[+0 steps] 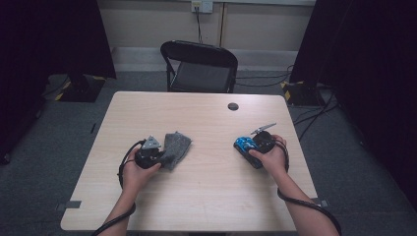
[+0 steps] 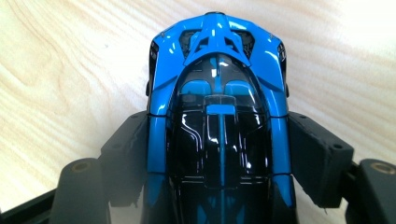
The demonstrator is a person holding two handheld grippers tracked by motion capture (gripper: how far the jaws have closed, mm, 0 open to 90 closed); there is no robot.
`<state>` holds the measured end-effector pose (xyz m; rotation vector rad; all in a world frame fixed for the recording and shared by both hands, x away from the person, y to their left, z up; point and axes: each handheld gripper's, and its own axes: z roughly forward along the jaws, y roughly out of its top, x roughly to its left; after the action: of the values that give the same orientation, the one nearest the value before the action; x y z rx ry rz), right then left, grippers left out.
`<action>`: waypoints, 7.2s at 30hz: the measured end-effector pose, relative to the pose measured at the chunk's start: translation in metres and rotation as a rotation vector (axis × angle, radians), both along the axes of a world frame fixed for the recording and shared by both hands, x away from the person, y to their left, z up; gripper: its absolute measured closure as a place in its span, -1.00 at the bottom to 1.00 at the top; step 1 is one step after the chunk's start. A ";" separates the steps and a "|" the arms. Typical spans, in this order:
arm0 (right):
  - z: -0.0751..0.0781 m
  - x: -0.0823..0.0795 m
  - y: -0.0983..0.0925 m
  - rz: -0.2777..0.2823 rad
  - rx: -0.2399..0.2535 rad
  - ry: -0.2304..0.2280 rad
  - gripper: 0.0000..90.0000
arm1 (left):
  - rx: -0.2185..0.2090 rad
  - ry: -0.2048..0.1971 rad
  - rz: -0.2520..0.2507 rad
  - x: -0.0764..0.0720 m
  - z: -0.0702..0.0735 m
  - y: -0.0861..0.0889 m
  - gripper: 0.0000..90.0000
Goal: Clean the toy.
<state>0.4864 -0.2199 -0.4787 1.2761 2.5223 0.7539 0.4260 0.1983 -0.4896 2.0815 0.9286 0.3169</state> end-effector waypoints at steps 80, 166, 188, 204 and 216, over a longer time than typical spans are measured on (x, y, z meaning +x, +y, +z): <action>0.035 -0.015 0.022 0.097 0.104 -0.079 -0.66 | -0.059 0.019 0.050 -0.019 0.032 -0.001 -0.61; 0.036 -0.118 0.048 0.258 0.150 -0.120 -0.66 | -0.113 0.093 -0.150 -0.075 0.039 -0.081 -0.63; 0.015 -0.137 0.054 0.293 0.137 -0.098 -0.66 | -0.095 0.122 -0.194 -0.086 0.017 -0.107 -0.63; -0.005 -0.143 0.059 0.309 0.131 -0.072 -0.66 | -0.061 0.135 -0.221 -0.091 -0.004 -0.117 -0.62; -0.013 -0.148 0.060 0.322 0.132 -0.075 -0.66 | -0.053 0.127 -0.235 -0.095 -0.008 -0.120 -0.62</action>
<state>0.3388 -0.1601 -0.4914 0.8637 2.6865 1.0302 0.3314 0.0782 -0.4973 2.1548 0.7468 0.0377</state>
